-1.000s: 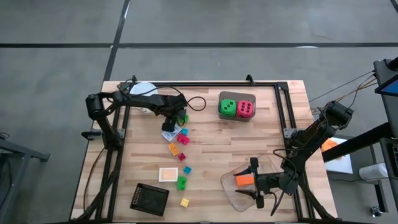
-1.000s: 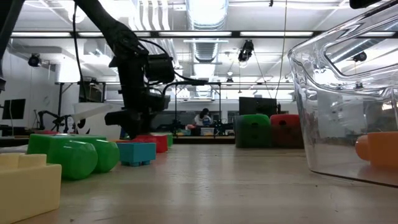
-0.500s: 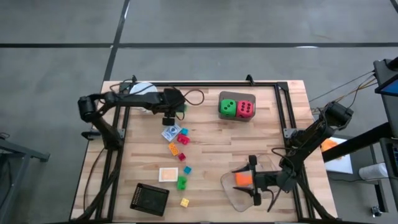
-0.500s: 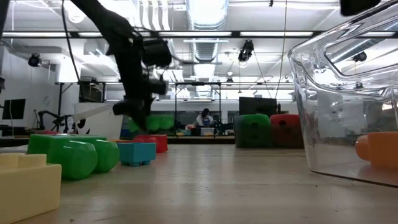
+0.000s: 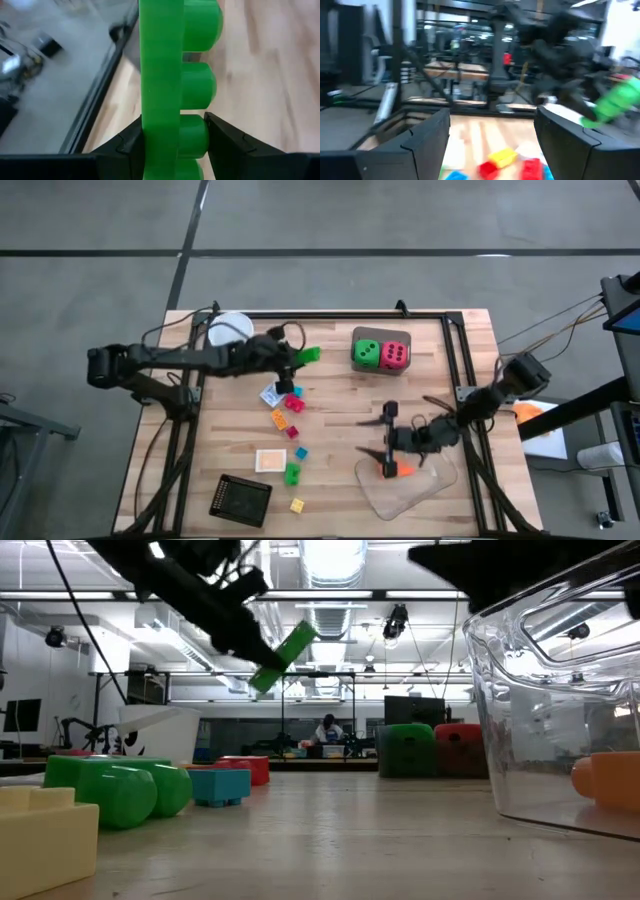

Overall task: Pick & Place Toys
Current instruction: Put the green game piece into the transparent bin

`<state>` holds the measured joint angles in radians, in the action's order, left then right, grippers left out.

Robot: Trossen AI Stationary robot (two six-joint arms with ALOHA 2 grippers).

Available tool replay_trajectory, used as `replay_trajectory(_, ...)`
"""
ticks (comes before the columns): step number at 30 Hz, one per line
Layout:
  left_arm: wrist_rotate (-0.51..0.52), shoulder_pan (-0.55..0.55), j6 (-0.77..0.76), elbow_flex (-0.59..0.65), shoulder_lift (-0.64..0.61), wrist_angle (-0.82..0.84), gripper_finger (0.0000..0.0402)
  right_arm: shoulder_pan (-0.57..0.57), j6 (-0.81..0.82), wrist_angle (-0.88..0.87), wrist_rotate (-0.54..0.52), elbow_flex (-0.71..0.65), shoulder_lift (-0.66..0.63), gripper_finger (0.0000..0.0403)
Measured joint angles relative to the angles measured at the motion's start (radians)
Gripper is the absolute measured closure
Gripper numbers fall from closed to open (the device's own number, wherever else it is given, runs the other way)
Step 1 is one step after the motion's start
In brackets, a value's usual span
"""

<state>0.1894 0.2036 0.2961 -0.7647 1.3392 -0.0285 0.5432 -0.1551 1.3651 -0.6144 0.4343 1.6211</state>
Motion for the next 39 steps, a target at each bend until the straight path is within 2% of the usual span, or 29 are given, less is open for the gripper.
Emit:
replay_trajectory(7,0.213,-0.155,-0.147,0.132,0.038,-0.459,0.0240,-0.157,0.068,0.007,0.014,0.013,-0.035,0.0124)
replay_trajectory(11,0.280,-0.197,-0.209,0.149,0.080,-0.603,0.0240,-0.241,0.112,0.008,0.093,0.021,-0.036,0.0124)
replay_trajectory(17,0.317,-0.216,-0.269,0.116,0.178,-0.669,0.0240,-0.336,0.140,0.003,0.120,0.052,-0.016,0.0124)
replay_trajectory(26,0.330,-0.237,-0.271,0.023,0.318,-0.739,0.0240,-0.406,0.160,-0.002,0.120,0.077,0.020,0.0124)
replay_trajectory(39,0.343,-0.264,-0.269,-0.067,0.381,-0.734,0.0240,-0.462,0.182,-0.068,0.119,0.107,0.022,0.0124)
